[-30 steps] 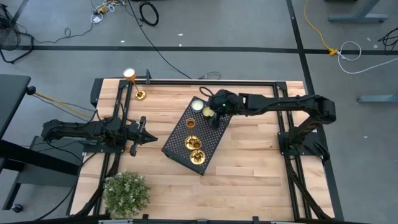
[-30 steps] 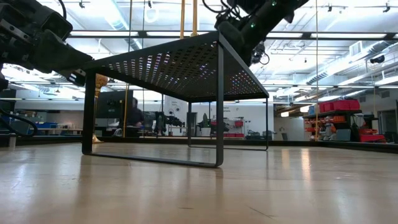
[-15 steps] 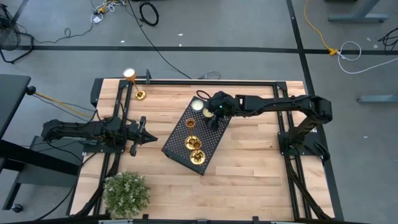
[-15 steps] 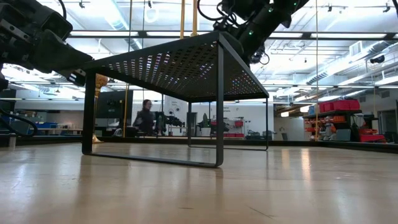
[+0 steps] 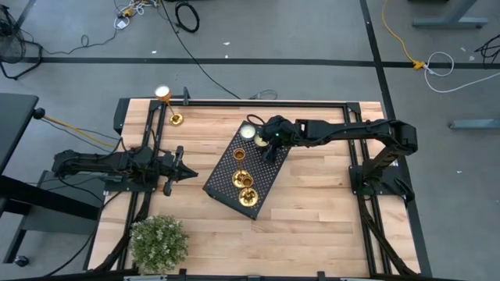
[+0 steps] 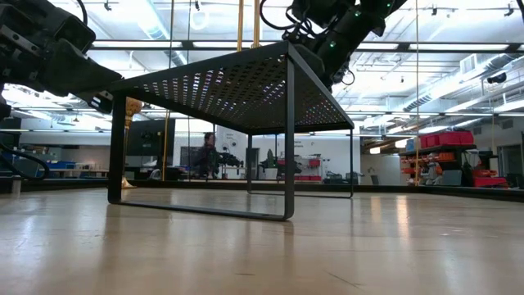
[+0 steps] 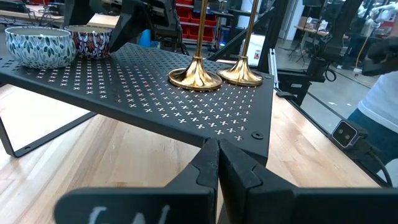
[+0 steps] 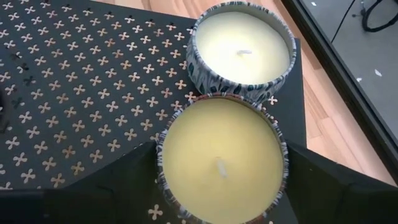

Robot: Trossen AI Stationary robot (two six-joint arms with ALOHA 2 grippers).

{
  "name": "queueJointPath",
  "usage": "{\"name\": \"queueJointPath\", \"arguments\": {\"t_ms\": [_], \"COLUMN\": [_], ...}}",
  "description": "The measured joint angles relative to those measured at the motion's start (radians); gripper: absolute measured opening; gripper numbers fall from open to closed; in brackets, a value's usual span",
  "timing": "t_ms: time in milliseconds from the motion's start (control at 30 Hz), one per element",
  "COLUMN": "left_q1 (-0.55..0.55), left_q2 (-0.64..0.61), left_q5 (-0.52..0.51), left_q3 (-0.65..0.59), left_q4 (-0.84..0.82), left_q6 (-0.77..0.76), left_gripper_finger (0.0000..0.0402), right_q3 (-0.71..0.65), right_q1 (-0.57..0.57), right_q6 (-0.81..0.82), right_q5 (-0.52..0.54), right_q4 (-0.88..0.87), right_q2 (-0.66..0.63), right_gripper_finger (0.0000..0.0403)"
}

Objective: Stock candles on shelf
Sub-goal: Adjust the scented candles on the shelf

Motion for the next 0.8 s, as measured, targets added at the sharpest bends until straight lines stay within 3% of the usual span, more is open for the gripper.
{"name": "queueJointPath", "arguments": {"t_ms": [800], "left_q1": [0.0], "left_q2": [0.0], "left_q5": [0.0], "left_q3": [0.0], "left_q4": [0.0], "left_q6": [0.0], "left_gripper_finger": [0.0014], "right_q3": [0.0], "right_q1": [0.031], "right_q6": [0.0], "right_q5": [0.0], "right_q4": [-0.135], "right_q2": [-0.122], "right_gripper_finger": [0.0303]}}
